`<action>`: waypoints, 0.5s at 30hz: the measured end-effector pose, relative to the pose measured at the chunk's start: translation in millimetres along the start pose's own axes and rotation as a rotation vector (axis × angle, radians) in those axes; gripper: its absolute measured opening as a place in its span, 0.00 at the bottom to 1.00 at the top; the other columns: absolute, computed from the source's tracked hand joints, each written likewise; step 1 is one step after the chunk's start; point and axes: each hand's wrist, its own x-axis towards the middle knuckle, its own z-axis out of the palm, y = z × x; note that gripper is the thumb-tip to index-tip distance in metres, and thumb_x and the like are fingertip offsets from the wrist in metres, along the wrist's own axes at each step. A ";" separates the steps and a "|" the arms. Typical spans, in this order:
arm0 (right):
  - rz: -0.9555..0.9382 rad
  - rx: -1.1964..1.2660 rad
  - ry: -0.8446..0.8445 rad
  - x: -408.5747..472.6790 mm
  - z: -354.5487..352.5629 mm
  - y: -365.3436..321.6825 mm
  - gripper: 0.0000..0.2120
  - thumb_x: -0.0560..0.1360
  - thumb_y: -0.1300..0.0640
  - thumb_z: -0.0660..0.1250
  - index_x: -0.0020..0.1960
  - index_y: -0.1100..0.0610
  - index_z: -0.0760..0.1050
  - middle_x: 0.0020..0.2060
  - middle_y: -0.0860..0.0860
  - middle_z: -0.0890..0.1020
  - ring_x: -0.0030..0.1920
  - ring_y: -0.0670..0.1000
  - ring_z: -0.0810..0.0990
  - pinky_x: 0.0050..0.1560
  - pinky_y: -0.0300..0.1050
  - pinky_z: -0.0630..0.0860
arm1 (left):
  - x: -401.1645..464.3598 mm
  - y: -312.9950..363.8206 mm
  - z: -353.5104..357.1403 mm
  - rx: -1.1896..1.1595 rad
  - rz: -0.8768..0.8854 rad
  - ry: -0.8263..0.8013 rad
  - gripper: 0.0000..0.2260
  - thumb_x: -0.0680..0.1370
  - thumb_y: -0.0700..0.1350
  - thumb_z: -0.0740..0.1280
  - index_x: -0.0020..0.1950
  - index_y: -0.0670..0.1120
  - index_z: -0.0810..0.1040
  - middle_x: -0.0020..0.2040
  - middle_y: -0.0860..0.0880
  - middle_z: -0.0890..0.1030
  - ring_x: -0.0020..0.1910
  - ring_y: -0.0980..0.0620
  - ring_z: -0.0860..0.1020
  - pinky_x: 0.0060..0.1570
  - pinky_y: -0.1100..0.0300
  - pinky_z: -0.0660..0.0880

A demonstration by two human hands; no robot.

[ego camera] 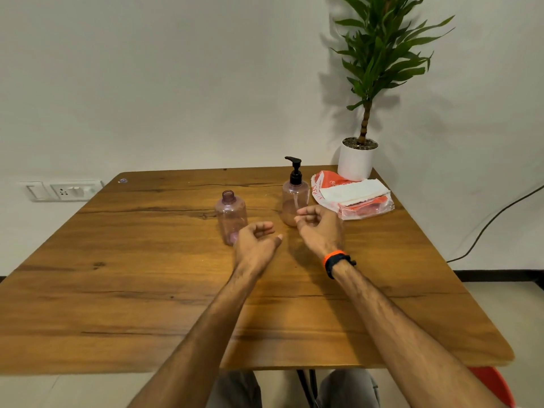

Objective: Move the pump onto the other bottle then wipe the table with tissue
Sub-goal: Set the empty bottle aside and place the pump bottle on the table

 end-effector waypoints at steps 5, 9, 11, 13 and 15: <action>-0.116 -0.018 -0.109 -15.7 26.3 -9.8 0.07 0.68 0.58 0.73 0.45 0.51 0.79 0.38 0.44 0.83 0.37 0.43 0.82 0.41 0.33 0.79 | -13.7 -20.6 -53.3 0.022 0.018 0.144 0.12 0.70 0.40 0.75 0.51 0.49 0.81 0.48 0.51 0.84 0.47 0.58 0.82 0.56 0.55 0.79; -0.144 -0.053 -0.187 -19.8 54.9 -22.3 0.20 0.66 0.52 0.76 0.56 0.53 0.76 0.48 0.44 0.81 0.46 0.44 0.80 0.49 0.39 0.79 | -11.6 -29.5 -94.6 0.126 0.061 0.217 0.14 0.72 0.40 0.74 0.56 0.46 0.79 0.50 0.52 0.83 0.48 0.57 0.81 0.52 0.63 0.76; -0.152 -0.115 -0.213 -19.5 67.7 -27.8 0.29 0.65 0.48 0.77 0.62 0.53 0.73 0.53 0.45 0.79 0.52 0.45 0.78 0.54 0.42 0.77 | -5.7 -35.8 -109.9 0.186 0.095 0.206 0.15 0.72 0.41 0.74 0.57 0.46 0.79 0.52 0.51 0.83 0.51 0.56 0.81 0.55 0.59 0.78; -0.149 -0.146 -0.231 -17.5 79.8 -31.8 0.37 0.62 0.45 0.78 0.66 0.54 0.69 0.58 0.48 0.78 0.57 0.48 0.77 0.58 0.45 0.76 | -0.8 -39.9 -121.5 0.243 0.104 0.188 0.14 0.72 0.42 0.74 0.57 0.46 0.79 0.52 0.51 0.83 0.51 0.55 0.81 0.56 0.56 0.79; -0.136 -0.154 -0.247 -14.5 89.4 -34.5 0.41 0.60 0.43 0.79 0.68 0.55 0.67 0.60 0.49 0.77 0.59 0.50 0.76 0.61 0.47 0.75 | 3.5 -44.2 -127.1 0.275 0.113 0.183 0.13 0.71 0.41 0.75 0.54 0.47 0.80 0.50 0.51 0.83 0.48 0.56 0.82 0.55 0.55 0.80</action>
